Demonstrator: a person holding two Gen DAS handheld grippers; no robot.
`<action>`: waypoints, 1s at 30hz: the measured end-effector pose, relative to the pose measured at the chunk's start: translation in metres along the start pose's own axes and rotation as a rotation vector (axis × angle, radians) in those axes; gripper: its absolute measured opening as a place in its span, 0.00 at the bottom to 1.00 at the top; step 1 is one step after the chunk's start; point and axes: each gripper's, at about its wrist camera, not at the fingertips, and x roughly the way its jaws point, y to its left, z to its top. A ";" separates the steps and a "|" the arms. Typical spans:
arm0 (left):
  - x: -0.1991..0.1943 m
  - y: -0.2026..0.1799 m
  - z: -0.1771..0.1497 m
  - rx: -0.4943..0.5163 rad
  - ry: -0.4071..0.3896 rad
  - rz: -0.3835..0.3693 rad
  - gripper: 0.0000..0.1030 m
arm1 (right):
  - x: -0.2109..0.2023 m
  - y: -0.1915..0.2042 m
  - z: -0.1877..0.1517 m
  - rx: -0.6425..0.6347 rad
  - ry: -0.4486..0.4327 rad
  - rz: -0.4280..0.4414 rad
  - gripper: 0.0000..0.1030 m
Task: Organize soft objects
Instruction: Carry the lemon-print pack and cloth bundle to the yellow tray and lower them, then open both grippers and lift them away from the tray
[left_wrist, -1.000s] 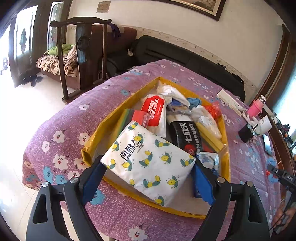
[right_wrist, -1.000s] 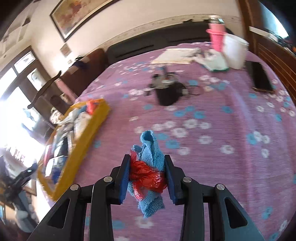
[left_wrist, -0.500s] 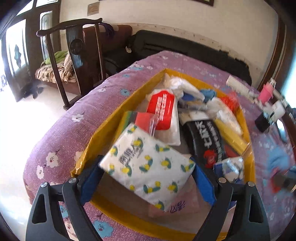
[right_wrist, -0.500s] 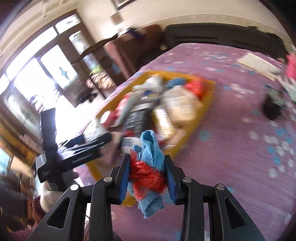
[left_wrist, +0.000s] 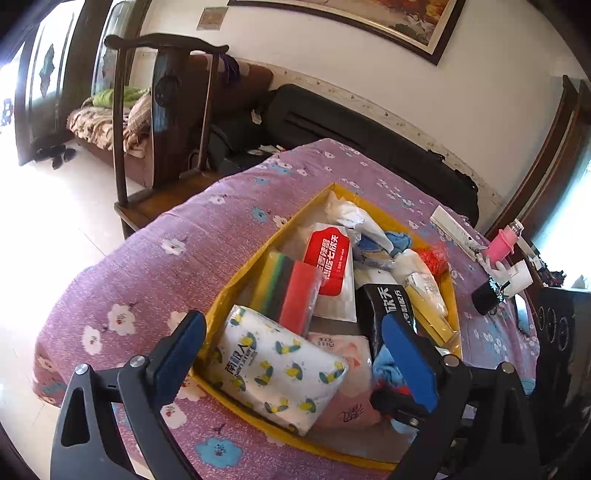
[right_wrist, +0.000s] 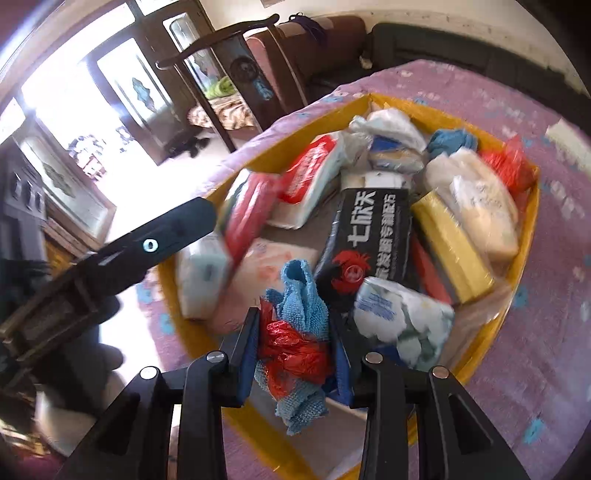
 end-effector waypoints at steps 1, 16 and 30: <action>0.001 0.000 0.001 -0.001 -0.002 0.007 0.93 | 0.000 0.001 0.000 -0.018 -0.006 -0.029 0.38; -0.018 -0.023 0.002 0.059 -0.058 0.075 0.94 | -0.038 0.017 -0.003 -0.113 -0.153 -0.121 0.78; -0.068 -0.069 -0.010 0.164 -0.284 0.351 0.98 | -0.079 -0.020 -0.038 0.006 -0.202 -0.128 0.80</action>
